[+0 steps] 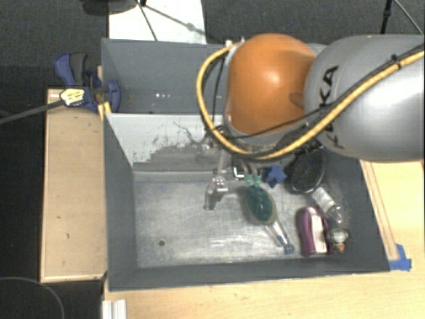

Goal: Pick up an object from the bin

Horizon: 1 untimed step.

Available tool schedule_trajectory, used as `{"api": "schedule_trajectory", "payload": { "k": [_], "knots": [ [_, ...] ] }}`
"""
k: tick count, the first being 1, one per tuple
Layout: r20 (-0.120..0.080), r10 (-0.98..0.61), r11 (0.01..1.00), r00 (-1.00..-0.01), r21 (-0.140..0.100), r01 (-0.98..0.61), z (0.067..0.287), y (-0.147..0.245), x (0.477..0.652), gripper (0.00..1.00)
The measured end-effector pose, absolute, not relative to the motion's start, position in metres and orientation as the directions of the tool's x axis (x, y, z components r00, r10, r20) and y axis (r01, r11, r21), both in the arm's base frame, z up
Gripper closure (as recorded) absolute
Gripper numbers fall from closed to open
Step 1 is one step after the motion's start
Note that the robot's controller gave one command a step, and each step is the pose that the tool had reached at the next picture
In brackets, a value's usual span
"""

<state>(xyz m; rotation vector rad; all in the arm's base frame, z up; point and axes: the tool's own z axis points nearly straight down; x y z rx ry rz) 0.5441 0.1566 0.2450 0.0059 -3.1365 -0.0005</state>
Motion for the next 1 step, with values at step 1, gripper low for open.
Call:
{"api": "schedule_trajectory", "payload": {
  "k": [1],
  "knots": [
    [0.006, -0.145, 0.989, -0.989, 0.000, -0.145, 0.1297, 0.0733, 0.5166, 0.00]
  ]
}}
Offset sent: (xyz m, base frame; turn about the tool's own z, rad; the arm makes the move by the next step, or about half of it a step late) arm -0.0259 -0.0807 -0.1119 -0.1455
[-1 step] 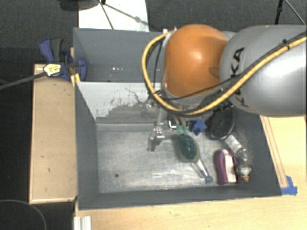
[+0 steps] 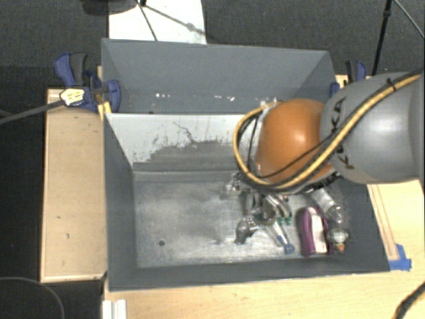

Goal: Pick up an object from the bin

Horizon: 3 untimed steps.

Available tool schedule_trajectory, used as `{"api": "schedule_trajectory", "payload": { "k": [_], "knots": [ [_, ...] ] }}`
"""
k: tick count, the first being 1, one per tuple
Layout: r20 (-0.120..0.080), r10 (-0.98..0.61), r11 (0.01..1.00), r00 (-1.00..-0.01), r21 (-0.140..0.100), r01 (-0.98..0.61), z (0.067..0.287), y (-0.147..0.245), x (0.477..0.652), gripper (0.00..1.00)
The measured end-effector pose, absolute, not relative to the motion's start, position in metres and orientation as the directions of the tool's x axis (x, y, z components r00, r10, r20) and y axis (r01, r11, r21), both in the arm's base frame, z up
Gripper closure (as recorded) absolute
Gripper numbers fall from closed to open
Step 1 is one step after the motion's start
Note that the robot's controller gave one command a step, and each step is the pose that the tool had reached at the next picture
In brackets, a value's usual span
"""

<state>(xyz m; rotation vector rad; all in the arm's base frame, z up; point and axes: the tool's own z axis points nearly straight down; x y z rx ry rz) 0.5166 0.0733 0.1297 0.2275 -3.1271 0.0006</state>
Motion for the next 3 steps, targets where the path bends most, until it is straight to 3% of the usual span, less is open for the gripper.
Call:
{"api": "schedule_trajectory", "payload": {
  "k": [1, 2, 3],
  "knots": [
    [-0.009, -0.300, 0.954, -0.954, 0.000, -0.300, 0.203, 0.114, 0.565, 0.00],
    [0.005, -0.474, 0.881, -0.881, 0.001, -0.474, 0.103, 0.034, 0.537, 0.00],
    [-0.007, -0.452, 0.892, -0.892, 0.000, -0.452, 0.075, -0.031, 0.570, 0.00]
  ]
}}
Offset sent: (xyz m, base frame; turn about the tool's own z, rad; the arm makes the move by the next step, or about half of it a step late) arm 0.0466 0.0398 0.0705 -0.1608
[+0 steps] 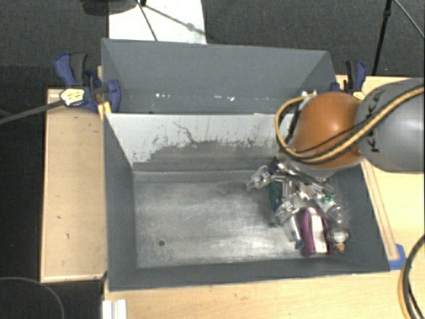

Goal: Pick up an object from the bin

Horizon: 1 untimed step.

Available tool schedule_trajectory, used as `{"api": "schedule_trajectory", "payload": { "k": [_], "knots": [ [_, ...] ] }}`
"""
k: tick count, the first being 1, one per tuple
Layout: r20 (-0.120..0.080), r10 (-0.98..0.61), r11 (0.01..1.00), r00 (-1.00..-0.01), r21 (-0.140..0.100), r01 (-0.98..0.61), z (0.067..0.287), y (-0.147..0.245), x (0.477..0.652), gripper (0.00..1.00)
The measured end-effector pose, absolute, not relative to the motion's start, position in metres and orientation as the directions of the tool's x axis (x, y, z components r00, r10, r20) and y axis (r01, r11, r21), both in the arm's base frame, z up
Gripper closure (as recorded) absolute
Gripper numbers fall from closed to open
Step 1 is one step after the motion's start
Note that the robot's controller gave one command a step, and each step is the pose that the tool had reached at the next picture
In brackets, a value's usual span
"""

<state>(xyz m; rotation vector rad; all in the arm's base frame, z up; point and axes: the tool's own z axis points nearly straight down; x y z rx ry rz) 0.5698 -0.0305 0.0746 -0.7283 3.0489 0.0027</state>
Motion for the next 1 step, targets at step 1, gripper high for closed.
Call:
{"api": "schedule_trajectory", "payload": {
  "k": [1],
  "knots": [
    [-0.005, -0.672, 0.741, -0.741, 0.009, -0.672, 0.0837, -0.0951, 0.5452, 0.00]
  ]
}}
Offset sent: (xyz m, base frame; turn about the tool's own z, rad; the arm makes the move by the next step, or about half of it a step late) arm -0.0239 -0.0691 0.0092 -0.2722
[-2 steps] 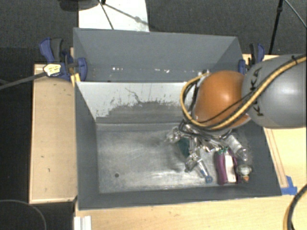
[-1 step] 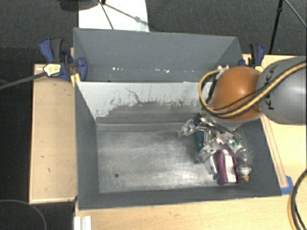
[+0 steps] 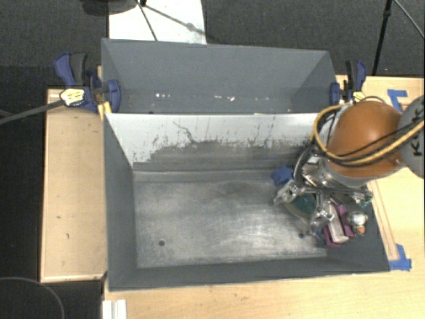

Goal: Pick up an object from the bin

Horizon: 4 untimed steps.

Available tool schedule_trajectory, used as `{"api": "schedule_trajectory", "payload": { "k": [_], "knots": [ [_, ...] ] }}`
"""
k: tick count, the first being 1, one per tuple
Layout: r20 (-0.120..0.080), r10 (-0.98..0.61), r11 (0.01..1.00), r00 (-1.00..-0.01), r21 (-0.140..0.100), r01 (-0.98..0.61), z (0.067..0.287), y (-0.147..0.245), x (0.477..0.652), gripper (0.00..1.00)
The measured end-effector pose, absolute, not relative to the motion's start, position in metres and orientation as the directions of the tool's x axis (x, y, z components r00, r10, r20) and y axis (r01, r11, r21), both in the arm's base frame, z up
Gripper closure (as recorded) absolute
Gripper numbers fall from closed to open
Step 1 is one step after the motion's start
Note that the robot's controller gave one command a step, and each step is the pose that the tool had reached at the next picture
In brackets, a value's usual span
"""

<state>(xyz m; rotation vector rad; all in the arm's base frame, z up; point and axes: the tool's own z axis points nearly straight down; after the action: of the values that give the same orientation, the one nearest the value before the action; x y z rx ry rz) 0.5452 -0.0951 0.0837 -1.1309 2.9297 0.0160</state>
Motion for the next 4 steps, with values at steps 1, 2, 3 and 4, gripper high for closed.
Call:
{"api": "schedule_trajectory", "payload": {
  "k": [1, 2, 3, 4],
  "knots": [
    [-0.006, -0.707, 0.707, -0.707, 0.017, -0.707, 0.099, -0.129, 0.537, 0.00],
    [0.022, -0.578, 0.816, -0.816, 0.033, -0.577, 0.090, -0.133, 0.582, 0.00],
    [-0.017, -0.844, 0.535, -0.536, 0.016, -0.844, 0.119, -0.131, 0.560, 0.00],
    [-0.005, -0.725, 0.688, -0.688, 0.000, -0.725, 0.122, -0.109, 0.592, 0.00]
  ]
}}
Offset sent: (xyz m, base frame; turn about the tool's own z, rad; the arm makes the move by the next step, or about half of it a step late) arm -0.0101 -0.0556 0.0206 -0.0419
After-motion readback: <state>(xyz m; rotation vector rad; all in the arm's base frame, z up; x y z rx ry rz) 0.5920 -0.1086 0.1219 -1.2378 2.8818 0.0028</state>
